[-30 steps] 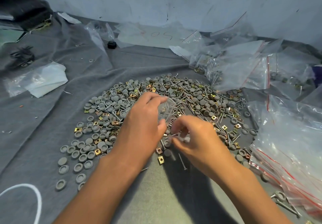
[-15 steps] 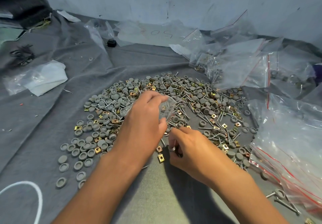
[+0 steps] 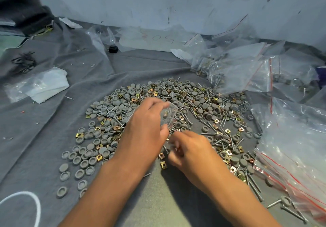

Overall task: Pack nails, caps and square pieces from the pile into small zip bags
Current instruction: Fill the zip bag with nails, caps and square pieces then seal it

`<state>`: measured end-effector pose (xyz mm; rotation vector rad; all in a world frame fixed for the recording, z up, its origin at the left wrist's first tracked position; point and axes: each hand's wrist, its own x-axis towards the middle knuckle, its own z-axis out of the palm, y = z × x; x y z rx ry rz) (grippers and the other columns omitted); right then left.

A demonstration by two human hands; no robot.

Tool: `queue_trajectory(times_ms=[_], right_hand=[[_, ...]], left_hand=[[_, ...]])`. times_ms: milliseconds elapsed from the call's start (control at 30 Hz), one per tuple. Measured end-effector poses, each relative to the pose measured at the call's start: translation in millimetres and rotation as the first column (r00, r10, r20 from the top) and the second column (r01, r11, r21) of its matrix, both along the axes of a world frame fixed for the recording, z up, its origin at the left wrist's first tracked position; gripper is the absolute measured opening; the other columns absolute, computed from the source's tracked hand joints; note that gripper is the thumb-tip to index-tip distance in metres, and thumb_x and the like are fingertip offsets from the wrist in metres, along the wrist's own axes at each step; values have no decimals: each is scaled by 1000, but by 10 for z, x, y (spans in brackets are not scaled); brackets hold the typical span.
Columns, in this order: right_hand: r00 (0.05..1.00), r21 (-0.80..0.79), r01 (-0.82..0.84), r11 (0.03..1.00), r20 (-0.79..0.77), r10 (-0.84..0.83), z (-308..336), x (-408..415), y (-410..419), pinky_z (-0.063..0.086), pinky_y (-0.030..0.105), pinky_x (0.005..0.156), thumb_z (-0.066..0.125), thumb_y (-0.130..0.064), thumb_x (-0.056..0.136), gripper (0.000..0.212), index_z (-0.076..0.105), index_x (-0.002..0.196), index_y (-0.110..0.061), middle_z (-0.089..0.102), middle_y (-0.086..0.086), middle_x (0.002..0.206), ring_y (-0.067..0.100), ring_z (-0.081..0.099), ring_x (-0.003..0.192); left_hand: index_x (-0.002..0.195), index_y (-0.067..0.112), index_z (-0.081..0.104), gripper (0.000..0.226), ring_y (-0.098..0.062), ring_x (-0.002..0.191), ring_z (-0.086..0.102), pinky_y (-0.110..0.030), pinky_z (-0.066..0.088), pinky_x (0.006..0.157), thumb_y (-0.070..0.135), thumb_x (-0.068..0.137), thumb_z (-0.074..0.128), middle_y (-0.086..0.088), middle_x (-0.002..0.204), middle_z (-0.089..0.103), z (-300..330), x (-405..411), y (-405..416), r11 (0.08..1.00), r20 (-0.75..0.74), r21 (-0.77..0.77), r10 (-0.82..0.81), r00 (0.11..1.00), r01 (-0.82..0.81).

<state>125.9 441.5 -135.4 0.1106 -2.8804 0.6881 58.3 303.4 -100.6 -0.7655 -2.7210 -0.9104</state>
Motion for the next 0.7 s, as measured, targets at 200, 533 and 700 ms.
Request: queue_trajectory(times_ms=[200,533,700], right_hand=[[928,-490,12,871,-319,-193,246,-114,184,53,14,63,74,-16,91,11,72,98,-25,70,-16,80,5,69,72],[860,-276,58,959,-474,-188,124,-190,119,41,6,76,72,-17,92,25,72,117,-18,63,-10,99,-6,55,83],[827,-124,85,989,-545,-140,75,-201,100,47,26,75,76,-18,88,12,70,97,-14,64,-7,95,14,56,87]], left_hand=[[135,25,58,57,0,104,50,-14,37,96,13,83,77,15,124,50,-12,-4,25,1000,1,7,-22,1000,22],[134,20,60,59,-5,112,54,-16,38,98,7,79,78,11,125,53,-37,5,52,1000,3,6,-26,1000,26],[133,21,61,57,-1,113,51,-10,30,98,10,80,78,13,126,53,-42,20,61,1000,-7,-2,-24,1000,24]])
